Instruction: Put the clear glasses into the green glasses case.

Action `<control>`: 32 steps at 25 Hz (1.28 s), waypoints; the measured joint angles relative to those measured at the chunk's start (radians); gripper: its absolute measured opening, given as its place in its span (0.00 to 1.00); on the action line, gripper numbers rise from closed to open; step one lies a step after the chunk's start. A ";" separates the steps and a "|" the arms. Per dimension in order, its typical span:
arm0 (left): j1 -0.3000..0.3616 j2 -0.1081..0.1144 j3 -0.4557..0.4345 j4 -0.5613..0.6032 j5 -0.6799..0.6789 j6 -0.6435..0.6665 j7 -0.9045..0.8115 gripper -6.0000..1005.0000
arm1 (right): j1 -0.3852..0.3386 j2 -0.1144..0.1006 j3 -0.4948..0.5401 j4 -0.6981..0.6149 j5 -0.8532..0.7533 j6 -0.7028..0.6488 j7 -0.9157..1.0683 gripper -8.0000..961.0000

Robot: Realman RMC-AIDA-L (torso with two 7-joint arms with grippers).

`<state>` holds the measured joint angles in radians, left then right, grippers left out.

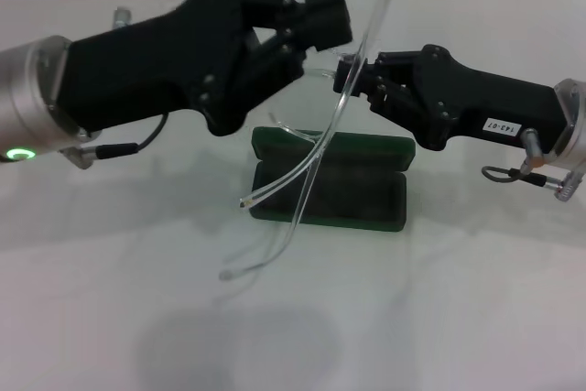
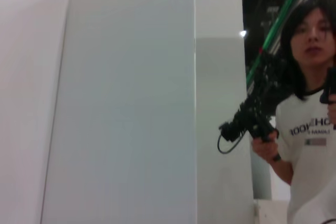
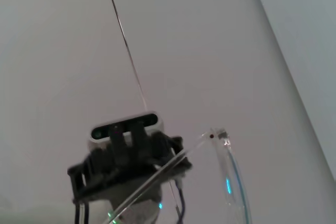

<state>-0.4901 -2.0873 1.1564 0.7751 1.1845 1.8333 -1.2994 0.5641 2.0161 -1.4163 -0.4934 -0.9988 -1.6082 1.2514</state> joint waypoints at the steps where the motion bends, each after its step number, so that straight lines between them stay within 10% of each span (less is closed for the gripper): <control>1: 0.009 0.001 -0.002 0.015 -0.012 0.009 0.000 0.09 | 0.000 0.000 0.000 0.000 0.000 0.004 0.000 0.06; 32: 0.018 -0.004 0.034 -0.007 0.019 -0.070 0.063 0.09 | 0.008 0.006 -0.001 -0.008 0.006 0.019 0.015 0.06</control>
<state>-0.4724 -2.0909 1.1904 0.7678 1.2037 1.7632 -1.2364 0.5722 2.0217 -1.4174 -0.5016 -0.9924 -1.5892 1.2668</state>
